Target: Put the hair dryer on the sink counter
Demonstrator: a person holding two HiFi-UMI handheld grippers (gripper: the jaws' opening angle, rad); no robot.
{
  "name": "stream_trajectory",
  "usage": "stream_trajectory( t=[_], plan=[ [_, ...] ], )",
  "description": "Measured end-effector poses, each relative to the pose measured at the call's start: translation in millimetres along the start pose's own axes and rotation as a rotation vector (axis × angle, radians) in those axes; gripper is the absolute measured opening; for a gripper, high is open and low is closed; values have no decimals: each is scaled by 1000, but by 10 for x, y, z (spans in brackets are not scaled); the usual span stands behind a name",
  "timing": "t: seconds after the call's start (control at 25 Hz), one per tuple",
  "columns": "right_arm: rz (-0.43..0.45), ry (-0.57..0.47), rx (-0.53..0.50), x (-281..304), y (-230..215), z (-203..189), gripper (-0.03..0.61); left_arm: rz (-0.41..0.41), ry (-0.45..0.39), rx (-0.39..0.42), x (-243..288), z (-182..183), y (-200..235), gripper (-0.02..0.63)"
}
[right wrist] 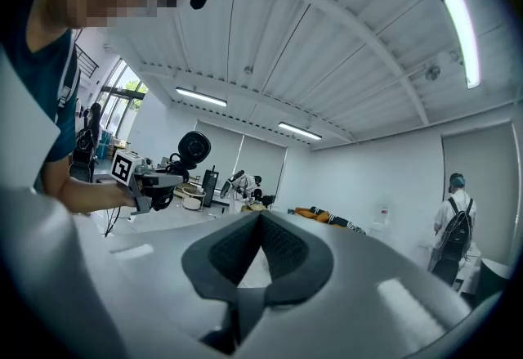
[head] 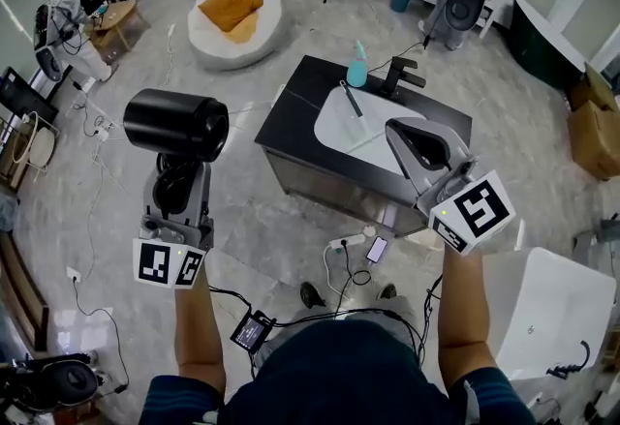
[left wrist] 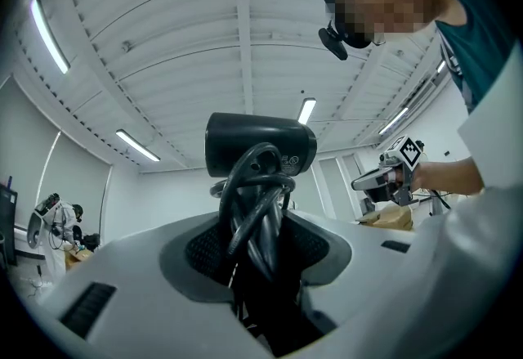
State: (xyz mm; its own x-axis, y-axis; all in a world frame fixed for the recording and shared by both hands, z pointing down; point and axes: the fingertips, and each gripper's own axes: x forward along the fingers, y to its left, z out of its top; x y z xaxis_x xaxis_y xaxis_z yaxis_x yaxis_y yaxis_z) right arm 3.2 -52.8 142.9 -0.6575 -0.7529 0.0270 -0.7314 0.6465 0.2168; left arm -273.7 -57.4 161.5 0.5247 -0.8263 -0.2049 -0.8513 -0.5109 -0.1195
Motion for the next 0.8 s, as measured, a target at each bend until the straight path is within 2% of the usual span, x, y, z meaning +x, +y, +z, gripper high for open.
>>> stream_trajectory(
  t=[0.44,0.8],
  plan=[
    [33,4,7,496,-126,-195,9,-3,22,21,266,-197,211,173],
    [54,36,18,711,-302,-482,9,18,90,35,521,-667,371,173]
  ],
)
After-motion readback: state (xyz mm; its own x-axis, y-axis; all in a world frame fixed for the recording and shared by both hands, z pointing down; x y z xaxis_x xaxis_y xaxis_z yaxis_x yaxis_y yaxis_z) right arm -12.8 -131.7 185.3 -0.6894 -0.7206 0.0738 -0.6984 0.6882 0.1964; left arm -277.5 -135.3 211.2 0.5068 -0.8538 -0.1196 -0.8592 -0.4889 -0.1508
